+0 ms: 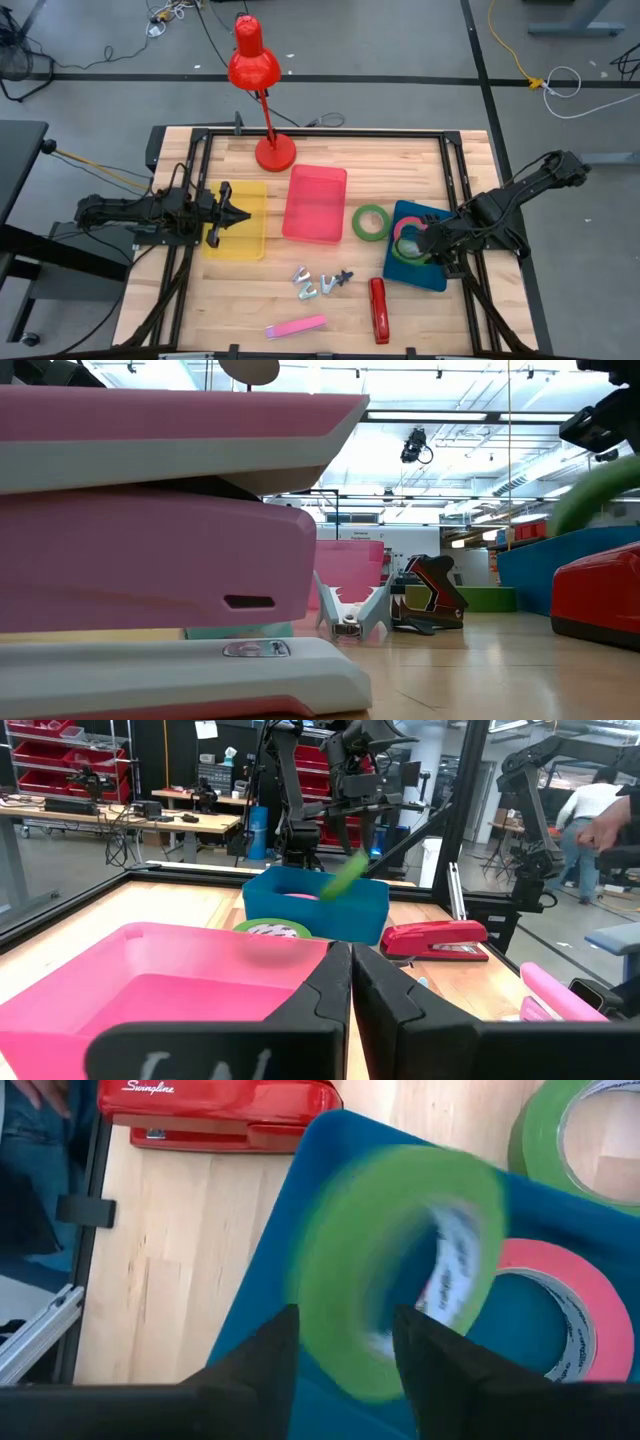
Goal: Pick and place Stapler, Stapler remover, tape
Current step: Put the top green tape into the blue bin, then put the green tape into the blue bin
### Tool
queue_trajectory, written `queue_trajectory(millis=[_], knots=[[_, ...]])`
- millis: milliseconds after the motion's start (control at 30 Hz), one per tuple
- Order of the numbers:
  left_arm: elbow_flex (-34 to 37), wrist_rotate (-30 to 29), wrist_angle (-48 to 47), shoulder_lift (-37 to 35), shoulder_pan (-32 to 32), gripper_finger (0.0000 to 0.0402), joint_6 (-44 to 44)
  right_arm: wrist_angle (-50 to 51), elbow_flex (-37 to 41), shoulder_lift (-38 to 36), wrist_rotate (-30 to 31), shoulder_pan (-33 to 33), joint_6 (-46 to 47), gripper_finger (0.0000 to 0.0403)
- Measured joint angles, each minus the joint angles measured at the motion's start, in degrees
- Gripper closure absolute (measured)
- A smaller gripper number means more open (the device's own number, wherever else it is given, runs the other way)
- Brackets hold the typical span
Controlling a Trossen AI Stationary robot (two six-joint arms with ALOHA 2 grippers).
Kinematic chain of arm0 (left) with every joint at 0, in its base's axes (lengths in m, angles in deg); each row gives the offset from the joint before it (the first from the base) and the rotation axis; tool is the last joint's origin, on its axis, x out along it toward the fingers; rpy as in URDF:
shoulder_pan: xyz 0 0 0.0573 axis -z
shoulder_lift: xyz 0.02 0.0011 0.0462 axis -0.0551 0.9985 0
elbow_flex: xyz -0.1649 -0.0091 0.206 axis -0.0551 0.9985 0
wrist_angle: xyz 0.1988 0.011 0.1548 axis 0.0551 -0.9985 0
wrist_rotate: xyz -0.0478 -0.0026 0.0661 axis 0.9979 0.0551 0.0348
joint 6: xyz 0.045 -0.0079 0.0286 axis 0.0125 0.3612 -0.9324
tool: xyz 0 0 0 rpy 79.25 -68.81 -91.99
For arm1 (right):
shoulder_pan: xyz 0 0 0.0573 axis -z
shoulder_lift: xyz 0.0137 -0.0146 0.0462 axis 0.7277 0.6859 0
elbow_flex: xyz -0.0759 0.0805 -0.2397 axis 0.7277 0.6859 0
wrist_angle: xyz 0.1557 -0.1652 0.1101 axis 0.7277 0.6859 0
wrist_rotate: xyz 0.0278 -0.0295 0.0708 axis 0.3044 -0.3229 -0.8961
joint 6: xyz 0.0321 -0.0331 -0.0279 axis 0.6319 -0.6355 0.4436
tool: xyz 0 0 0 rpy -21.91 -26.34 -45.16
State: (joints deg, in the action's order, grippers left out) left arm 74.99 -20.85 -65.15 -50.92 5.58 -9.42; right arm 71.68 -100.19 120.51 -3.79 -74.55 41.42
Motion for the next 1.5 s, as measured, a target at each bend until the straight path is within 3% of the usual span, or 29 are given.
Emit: queue_trajectory(millis=[267, 500, 633, 833, 933, 1267, 1500], knots=[[0.0, 0.0, 0.0, 0.0, 0.0, 0.0383, 0.0, -1.4, 0.0, 0.0, 1.2, 0.0, 0.0, 0.0201], [0.0, 0.0, 0.0, 0.0, 0.0, 0.0383, 0.0, -1.3, 0.0, 0.0, 4.4, 0.0, -1.9, 0.0194], [0.0, 0.0, 0.0, 0.0, 0.0, 0.0383, 0.0, -1.3, 0.0, 0.0, 9.8, 0.0, -5.3, 0.0197], [0.0, 0.0, 0.0, 0.0, 0.0, 0.0383, 0.0, -3.8, 0.0, 0.0, 22.8, 0.0, -6.3, 0.02], [0.0, 0.0, 0.0, 0.0, 0.0, 0.0383, 0.0, -6.4, 0.0, 0.0, 25.6, 0.7, -6.3, 0.0199], [0.0, 0.0, 0.0, 0.0, 0.0, 0.0383, 0.0, -12.1, 0.0, 0.0, 24.5, 9.1, -2.4, 0.0197], [0.0, 0.0, 0.0, 0.0, 0.0, 0.0383, 0.0, -16.5, 0.0, 1.4, 21.0, 15.0, -3.1, 0.0173]])
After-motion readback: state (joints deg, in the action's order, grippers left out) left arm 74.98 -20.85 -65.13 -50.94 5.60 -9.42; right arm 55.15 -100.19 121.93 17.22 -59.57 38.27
